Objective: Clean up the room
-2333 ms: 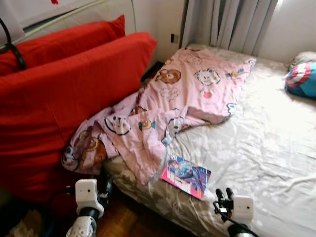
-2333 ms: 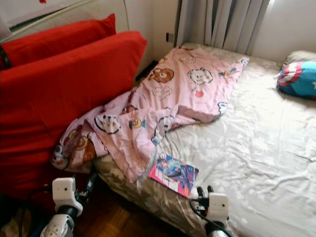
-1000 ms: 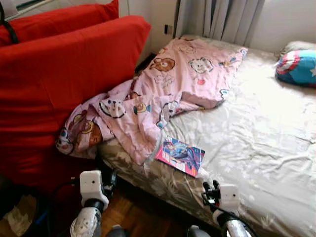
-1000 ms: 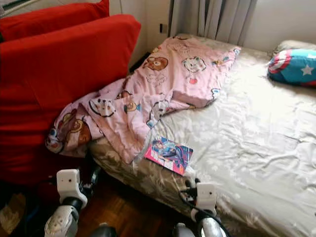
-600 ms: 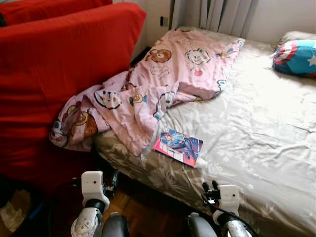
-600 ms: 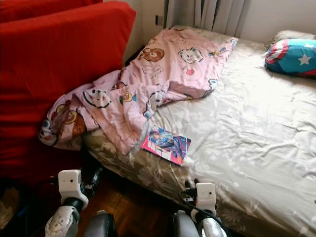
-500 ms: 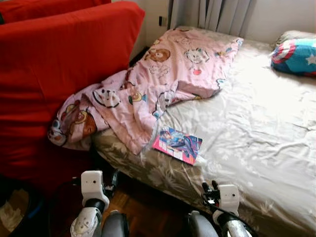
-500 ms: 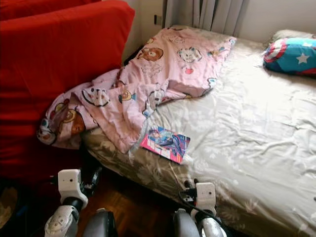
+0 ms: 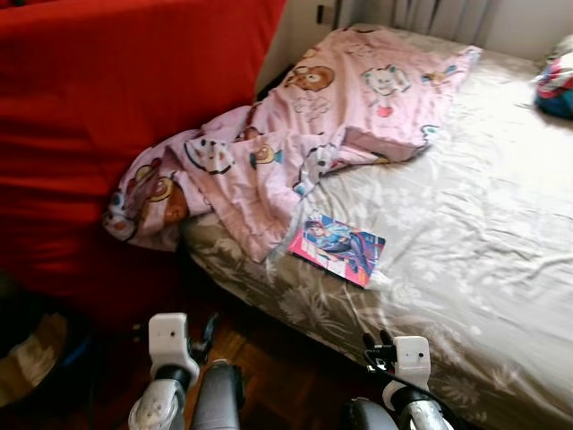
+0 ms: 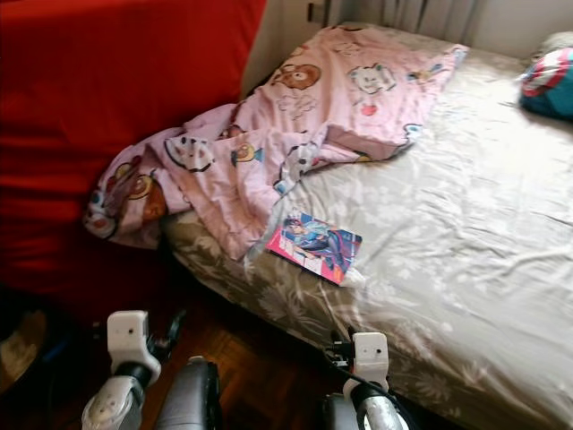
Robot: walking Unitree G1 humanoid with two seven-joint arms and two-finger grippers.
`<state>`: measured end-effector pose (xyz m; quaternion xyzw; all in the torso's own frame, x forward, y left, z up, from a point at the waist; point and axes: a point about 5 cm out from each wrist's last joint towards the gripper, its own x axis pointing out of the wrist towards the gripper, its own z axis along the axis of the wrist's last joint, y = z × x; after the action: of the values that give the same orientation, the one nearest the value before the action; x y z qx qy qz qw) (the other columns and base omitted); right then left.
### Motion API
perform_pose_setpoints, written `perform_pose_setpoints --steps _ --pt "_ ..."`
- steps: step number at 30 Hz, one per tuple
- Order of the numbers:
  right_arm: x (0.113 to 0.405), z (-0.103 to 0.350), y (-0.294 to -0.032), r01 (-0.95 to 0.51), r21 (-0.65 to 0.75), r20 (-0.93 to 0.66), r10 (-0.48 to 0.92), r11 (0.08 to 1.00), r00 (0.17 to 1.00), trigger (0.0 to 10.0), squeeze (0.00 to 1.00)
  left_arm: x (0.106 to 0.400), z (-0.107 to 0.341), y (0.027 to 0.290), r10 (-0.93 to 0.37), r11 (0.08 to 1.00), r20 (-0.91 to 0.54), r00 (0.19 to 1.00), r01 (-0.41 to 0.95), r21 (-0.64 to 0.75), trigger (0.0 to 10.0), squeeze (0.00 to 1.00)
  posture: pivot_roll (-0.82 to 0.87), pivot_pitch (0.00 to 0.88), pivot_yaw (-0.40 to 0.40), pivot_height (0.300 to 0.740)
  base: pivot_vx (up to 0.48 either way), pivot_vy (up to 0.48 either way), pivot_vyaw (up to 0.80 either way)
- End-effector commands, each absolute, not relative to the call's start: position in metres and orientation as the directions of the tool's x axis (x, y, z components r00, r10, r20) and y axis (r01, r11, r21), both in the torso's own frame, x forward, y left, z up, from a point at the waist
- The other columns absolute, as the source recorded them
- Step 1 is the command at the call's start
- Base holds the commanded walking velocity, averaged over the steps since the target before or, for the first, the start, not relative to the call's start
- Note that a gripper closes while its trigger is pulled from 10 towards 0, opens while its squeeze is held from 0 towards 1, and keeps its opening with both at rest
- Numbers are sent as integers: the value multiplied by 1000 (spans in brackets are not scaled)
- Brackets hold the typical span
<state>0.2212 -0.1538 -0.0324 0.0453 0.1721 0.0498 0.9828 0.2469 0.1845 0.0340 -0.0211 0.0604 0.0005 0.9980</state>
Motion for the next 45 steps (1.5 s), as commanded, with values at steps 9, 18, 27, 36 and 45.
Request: perform_pose_setpoints --steps 9,18,27,36,45 --pt "215 -37 -155 -73 112 -358 109 991 927 10000 0 241 30 184 0 998 -145 989 -9 -64 10000 0 4 193 -27 632 86 0 0" --pt "213 -40 -152 -77 124 -371 118 989 921 10000 0 241 32 187 5 997 -140 990 -15 -73 10000 0 15 191 -27 632 273 0 0" --pt "212 -42 -150 -87 125 -387 129 988 913 10000 0 240 32 189 7 997 -139 990 -18 -79 10000 0 17 183 -26 632 296 0 0" --pt "214 -42 -148 -108 136 -391 153 985 908 10000 0 239 33 188 7 996 -136 991 -19 -89 10000 0 14 176 -29 632 309 0 0" --pt "231 -39 -138 -166 208 -415 241 964 877 10000 0 241 40 192 20 995 -114 993 -30 -91 10000 0 28 222 -34 632 97 0 0"
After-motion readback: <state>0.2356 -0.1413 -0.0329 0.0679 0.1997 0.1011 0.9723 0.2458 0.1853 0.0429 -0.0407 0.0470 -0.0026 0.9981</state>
